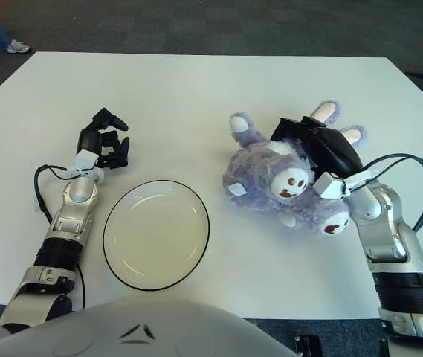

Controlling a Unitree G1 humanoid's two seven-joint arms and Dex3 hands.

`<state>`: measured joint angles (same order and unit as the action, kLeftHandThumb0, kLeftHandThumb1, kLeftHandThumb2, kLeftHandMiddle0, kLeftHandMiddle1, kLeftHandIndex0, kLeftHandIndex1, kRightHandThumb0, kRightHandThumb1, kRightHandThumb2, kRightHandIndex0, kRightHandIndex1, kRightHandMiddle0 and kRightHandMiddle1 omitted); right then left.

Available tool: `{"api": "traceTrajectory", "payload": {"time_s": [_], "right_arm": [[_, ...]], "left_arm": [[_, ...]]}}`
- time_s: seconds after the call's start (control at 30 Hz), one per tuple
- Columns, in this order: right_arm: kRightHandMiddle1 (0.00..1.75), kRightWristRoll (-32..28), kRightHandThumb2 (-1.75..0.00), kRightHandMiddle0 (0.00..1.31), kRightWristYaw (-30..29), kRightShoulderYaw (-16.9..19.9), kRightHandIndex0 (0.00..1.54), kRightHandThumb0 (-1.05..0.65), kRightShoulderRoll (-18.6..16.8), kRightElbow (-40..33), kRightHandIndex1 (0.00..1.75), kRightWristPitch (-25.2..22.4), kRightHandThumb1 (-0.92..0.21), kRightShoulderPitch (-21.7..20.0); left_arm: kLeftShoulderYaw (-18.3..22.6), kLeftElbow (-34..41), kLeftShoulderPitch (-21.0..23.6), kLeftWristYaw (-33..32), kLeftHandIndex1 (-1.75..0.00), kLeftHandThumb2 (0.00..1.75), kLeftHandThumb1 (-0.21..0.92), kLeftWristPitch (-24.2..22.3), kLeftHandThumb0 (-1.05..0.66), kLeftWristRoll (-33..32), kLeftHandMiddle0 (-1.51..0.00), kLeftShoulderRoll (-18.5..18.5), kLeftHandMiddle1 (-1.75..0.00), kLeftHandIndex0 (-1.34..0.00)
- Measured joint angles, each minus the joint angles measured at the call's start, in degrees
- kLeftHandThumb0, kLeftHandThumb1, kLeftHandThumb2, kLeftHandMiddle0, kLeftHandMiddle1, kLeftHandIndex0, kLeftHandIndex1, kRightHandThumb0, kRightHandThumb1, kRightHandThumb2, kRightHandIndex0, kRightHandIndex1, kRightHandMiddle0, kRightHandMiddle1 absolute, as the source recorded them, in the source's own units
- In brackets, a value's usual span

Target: Put the doll into the plate.

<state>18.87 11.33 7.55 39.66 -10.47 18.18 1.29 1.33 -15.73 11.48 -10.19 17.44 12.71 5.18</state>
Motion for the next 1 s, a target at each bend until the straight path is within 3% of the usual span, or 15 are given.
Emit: {"api": "traceTrajectory", "payload": {"time_s": [0.4, 0.8, 1.0], "right_arm": [[1.75, 1.04, -1.52, 0.91, -0.18, 0.01, 0.74, 0.53, -4.14, -6.54, 1.75, -4.04, -0.15, -0.63], [1.75, -0.77, -1.48, 0.85, 1.81, 0.02, 0.72, 0.52, -4.94, -8.98, 1.75, -6.54, -0.18, -4.45], [1.75, -3.46, -1.47, 0.84, 4.49, -1.86, 0.71, 0.52, -6.36, -10.35, 1.75, -9.23, -0.19, -7.86]], "left_arm": [[0.09, -0.02, 0.09, -0.19, -1.75, 1.16, 0.44, -1.21, -0.44, -0.86, -1.11, -0.18, -1.75, -0.51], [0.51, -0.21, 0.38, -1.17, -1.75, 1.09, 0.5, -3.45, -0.43, -1.26, -1.05, -0.88, -1.75, -0.47], [0.35, 0.04, 0.35, -1.85, -1.75, 1.03, 0.54, -5.95, -0.42, -1.01, -1.03, -1.13, -1.75, -0.44]]}}
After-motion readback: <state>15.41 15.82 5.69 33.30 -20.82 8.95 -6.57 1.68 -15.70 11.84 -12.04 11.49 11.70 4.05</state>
